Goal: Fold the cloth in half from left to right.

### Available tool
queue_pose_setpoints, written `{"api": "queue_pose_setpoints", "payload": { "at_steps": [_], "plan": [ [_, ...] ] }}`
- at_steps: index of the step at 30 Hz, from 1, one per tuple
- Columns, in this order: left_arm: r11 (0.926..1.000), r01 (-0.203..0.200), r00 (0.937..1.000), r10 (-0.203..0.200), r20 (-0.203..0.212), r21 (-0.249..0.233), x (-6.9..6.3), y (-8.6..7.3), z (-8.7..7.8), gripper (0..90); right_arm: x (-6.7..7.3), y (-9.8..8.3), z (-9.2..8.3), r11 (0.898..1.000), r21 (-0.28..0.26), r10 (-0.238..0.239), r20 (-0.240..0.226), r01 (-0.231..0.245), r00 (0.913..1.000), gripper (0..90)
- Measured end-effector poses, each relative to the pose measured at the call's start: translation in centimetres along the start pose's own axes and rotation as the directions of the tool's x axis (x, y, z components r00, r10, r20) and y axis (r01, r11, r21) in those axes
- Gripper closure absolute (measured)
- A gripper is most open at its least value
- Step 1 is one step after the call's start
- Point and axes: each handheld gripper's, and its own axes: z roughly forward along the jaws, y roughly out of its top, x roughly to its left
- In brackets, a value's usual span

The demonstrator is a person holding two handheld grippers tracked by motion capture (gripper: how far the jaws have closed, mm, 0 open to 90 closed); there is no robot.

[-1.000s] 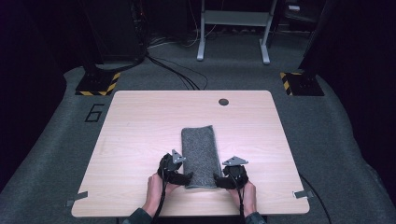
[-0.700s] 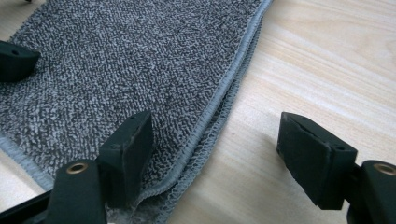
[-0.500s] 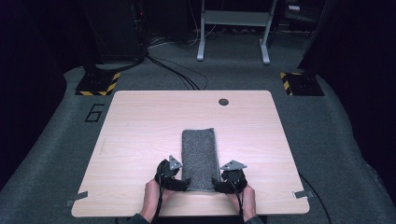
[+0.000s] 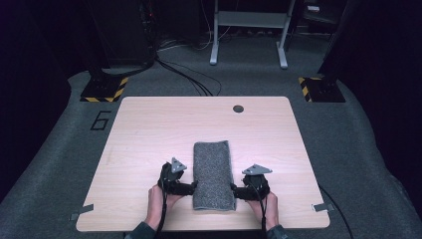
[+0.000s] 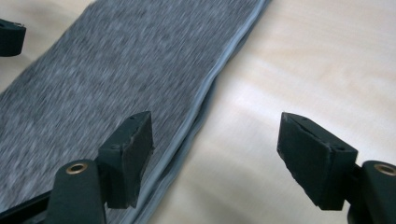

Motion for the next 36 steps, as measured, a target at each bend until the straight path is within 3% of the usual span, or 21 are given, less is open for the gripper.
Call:
{"api": "queue_pose_setpoints", "payload": {
  "at_steps": [2,5,6,12,19,27,36],
  "plan": [
    [0.9998,0.021,0.9997,-0.021,-0.012,0.004,1.4,1.4,0.6,15.4,-0.7,1.1,0.3,1.0,-0.011,-0.001,0.007,0.001,1.0,26.6],
    [0.9997,0.026,0.9995,-0.025,-0.02,0.002,2.2,2.4,1.0,15.5,-1.3,2.0,0.5,1.0,-0.013,0.002,0.012,-0.002,0.9999,27.0],
    [0.999,0.046,0.9986,-0.046,-0.026,-0.002,2.8,3.2,1.4,15.7,-1.8,3.0,0.9,1.0,-0.02,-0.012,0.017,0.013,0.9998,27.2],
    [0.9986,0.052,0.9973,-0.051,-0.053,0.009,3.9,5.0,3.0,15.9,-2.3,5.6,2.4,1.0,-0.02,-0.008,0.015,0.008,0.9999,27.6],
    [0.9975,0.064,0.9966,-0.062,-0.054,0.03,4.7,5.9,4.9,16.2,-3.0,7.4,4.0,1.0,-0.01,-0.002,0.018,0.002,0.9998,27.9],
    [0.9949,0.092,0.9947,-0.09,-0.048,0.042,5.6,7.0,6.5,17.5,-3.5,9.1,7.1,0.999,0.039,-0.033,0.023,0.032,0.9992,28.8],
    [0.9911,0.126,0.989,-0.122,-0.084,0.042,6.7,8.0,8.0,21.2,-4.2,10.4,10.3,0.997,0.076,0.008,0.049,-0.011,0.9987,34.2]
  ]
}}
